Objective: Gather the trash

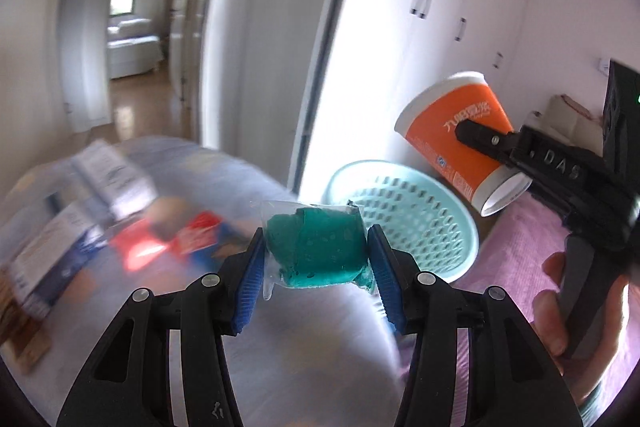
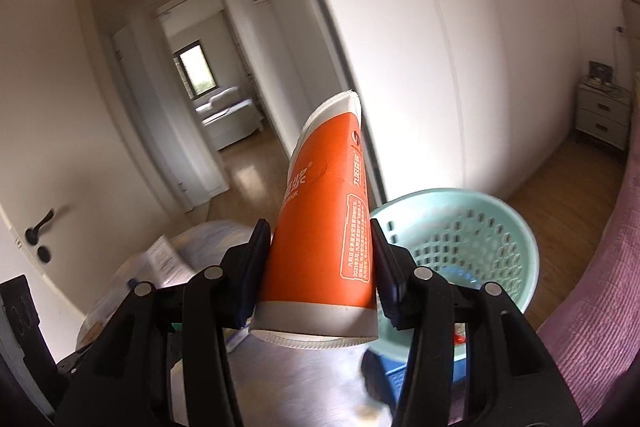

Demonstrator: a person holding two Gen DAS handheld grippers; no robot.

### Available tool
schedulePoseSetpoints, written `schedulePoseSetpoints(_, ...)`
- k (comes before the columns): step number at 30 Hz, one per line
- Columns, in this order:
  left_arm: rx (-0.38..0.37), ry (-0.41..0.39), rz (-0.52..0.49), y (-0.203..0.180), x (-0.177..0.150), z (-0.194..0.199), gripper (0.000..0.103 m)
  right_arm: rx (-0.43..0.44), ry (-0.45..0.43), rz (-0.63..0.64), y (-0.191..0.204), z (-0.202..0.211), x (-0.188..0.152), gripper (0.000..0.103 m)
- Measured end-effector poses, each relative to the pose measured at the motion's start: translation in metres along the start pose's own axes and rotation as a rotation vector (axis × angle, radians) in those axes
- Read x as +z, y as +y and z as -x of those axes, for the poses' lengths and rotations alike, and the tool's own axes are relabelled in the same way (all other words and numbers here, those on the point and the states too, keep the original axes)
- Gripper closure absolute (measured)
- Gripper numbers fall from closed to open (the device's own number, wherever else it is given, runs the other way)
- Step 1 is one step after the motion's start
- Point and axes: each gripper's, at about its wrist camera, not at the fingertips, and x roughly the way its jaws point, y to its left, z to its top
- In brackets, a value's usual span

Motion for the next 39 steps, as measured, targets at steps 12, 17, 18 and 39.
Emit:
schedulePoseSetpoints(12,-0.111,0.148,-0.006,-0.049,0.023,-0.121,0.054,-0.178,0.079,-0.127,-0.088,-0.051,0.005,0.058)
schedulePoseSetpoints(17,-0.084,0.208,-0.032,-0.060,0.013,-0.156,0.054,-0.208,0.139,-0.172,-0.111,-0.072,-0.007,0.057)
schedulePoseSetpoints(18,-0.074,0.211,-0.036,-0.061,0.013,-0.160,0.053,-0.215,0.143,-0.174,-0.112,-0.071,-0.007,0.057)
schedulePoseSetpoints(39,-0.066,0.056,0.023,-0.030,0.021,-0.083,0.030,-0.136,0.133,-0.149,-0.086,-0.051,-0.010,0.038)
